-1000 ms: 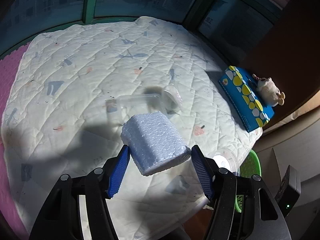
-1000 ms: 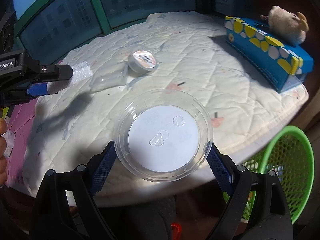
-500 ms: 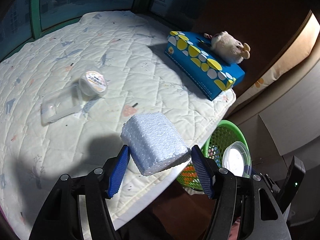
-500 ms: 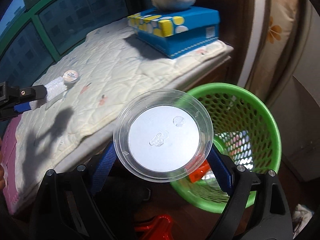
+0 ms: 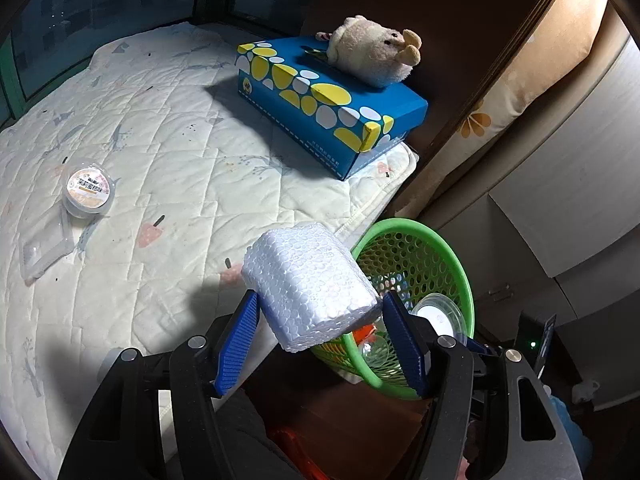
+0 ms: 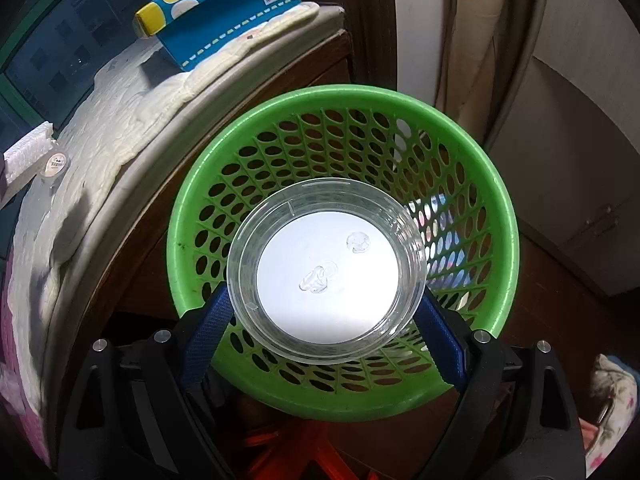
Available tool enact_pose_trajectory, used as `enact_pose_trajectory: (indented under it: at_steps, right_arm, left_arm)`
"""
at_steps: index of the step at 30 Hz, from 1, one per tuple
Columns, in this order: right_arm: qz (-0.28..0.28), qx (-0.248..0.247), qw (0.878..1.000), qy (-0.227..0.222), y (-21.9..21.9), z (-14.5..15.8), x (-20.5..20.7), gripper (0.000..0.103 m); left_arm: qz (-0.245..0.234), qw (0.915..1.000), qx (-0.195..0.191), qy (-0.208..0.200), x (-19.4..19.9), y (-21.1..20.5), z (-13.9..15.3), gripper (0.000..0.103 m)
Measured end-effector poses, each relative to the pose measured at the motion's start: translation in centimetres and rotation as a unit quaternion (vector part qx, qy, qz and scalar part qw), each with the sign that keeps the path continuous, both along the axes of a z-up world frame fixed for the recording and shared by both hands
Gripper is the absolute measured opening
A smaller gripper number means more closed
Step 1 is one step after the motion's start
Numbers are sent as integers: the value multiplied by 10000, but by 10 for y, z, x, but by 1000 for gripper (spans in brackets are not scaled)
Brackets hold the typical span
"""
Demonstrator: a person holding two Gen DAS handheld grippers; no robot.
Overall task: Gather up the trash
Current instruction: 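Carry block and lid over the green basket and open the right tool, then open the left tool to drop the foam block into the basket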
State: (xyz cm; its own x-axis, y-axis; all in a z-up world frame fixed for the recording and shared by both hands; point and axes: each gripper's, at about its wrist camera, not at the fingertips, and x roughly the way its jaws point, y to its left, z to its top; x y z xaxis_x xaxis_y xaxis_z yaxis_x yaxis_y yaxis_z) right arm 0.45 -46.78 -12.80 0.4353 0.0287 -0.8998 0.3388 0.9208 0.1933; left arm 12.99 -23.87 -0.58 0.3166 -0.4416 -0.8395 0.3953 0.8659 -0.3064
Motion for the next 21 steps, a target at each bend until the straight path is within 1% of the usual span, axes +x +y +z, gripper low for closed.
enact_pose_trajectory:
  at_steps: [3,7,9,13,17,21]
  right_arm:
    - [-39,150,9999,38,-5,-7,2,88]
    - [-97,428,9990,-35,-12,-13,12,89]
    - [-128,296,9995,-40,-12,-14,16,89]
    - [-111,243,9996,-83,-12,-10,18,89]
    - [-106,178,9996,-172,-13,1,10,89]
    - [-87,3,9996,-270,-11,15,-3,89]
  left_arm:
    - [-58,10000,58,-13,0,-8,-2,61]
    - [-119,9999,68,40,1,-16,-5,61]
    - [-152,9998,92,61,1,-19,-7,61]
    - [-226,9997,121,61,1,-26,-9,61]
    - [-390,9991,114,72,-1,-39,-11,61]
    - [-606,9980,111,119,-3,-56,-15,61]
